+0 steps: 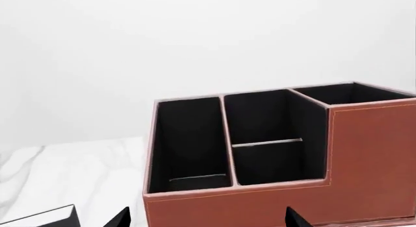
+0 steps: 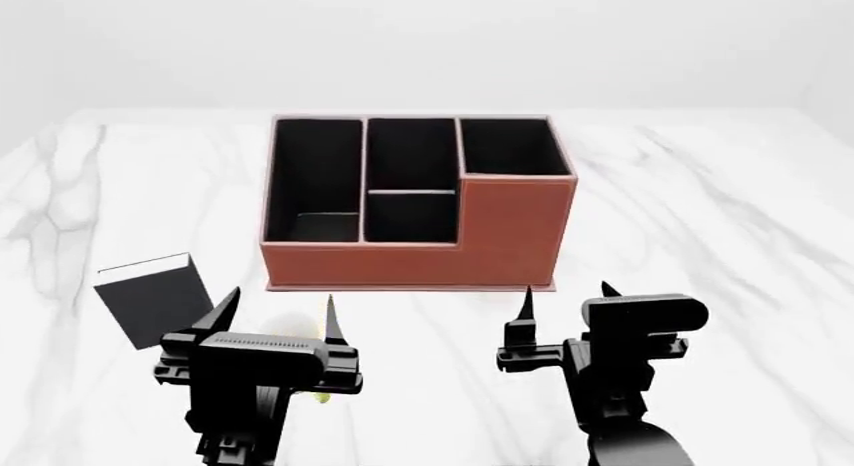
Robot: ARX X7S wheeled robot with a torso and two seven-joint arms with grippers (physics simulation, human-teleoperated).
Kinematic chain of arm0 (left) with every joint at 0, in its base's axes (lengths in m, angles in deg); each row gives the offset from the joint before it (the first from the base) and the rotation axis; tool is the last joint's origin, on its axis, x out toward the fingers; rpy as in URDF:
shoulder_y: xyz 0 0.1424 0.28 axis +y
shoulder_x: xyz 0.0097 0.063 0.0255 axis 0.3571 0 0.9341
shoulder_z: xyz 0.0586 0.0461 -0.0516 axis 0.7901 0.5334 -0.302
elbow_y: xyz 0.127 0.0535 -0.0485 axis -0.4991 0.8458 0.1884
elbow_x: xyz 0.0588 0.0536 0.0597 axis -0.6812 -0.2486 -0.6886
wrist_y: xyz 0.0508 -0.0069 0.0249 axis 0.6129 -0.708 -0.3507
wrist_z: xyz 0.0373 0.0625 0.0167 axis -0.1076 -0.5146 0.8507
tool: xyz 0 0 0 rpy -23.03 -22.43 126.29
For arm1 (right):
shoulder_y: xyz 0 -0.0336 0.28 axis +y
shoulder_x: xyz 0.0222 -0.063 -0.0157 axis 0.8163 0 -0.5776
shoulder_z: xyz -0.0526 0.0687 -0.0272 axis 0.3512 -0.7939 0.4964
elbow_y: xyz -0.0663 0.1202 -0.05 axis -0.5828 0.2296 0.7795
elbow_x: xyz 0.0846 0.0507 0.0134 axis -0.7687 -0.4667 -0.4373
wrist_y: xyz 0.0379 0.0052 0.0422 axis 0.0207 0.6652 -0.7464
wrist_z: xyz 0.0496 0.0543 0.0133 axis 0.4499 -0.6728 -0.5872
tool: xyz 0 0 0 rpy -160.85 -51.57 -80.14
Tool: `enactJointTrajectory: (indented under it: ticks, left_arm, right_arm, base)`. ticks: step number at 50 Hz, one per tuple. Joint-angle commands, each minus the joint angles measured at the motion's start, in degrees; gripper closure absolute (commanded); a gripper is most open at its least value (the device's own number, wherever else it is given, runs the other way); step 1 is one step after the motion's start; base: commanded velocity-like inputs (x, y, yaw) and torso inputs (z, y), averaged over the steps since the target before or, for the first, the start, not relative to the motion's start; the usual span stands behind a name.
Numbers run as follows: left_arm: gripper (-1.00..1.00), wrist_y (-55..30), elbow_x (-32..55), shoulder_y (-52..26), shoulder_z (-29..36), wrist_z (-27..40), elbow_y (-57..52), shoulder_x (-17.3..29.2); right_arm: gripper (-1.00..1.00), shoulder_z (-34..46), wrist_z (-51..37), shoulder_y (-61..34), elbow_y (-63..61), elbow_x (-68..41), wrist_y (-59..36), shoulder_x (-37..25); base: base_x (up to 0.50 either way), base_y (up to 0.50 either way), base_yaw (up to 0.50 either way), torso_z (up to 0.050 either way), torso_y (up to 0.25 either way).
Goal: Pick up the yellow and white mug and place it to the right of the caddy.
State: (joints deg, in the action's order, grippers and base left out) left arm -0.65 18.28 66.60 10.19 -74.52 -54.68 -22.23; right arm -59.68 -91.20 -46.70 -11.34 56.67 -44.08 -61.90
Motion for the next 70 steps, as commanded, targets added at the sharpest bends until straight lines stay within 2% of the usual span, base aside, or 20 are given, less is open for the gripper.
enactJointTrajectory:
  ticks: [1, 17, 18, 24, 47, 70]
  left_arm:
    - [-1.0, -0.31, 0.52, 0.12, 0.28, 0.45, -0.49, 0.32]
    - [-1.0, -0.96, 0.81, -0.07, 0.22, 0.63, -0.49, 0.28]
    - [-1.0, 0.68, -6.53, 1.59, -6.0, -8.88, 1.11, -6.99]
    - [-1.0, -1.93, -6.32, 0.54, -5.52, -7.41, -1.27, -6.8]
    - [-1.0, -3.17, -6.0, 0.8, -4.89, -2.79, -6.12, -5.16]
    - [-1.0, -3.51, -6.39, 1.8, -8.81, 3.76, -8.77, -3.91]
  right_arm:
    - [-1.0, 0.14, -0.31, 0.23, -0.09, -0.65, 0.21, -0.28]
    - [-1.0, 0.17, -0.45, 0.31, -0.18, -0.74, 0.29, -0.37]
    - [-1.0, -4.58, 8.05, 4.18, -5.58, 8.62, -0.43, 5.74]
    - [-1.0, -3.67, 9.31, 0.81, -0.89, 7.31, -0.8, 4.71]
    - [-1.0, 3.13, 19.19, 0.2, -6.96, 1.24, -8.58, 0.06]
    - [-1.0, 7.61, 22.31, -4.27, -2.81, -3.03, -12.93, 2.31]
  base:
    - [0.0, 0.0, 0.0, 0.0, 0.0]
    - [0.0, 0.0, 0.0, 0.0, 0.0]
    - [0.0, 0.0, 0.0, 0.0, 0.0]
    - [0.0, 0.0, 0.0, 0.0, 0.0]
    - [0.0, 0.0, 0.0, 0.0, 0.0]
    - [0.0, 0.0, 0.0, 0.0, 0.0]
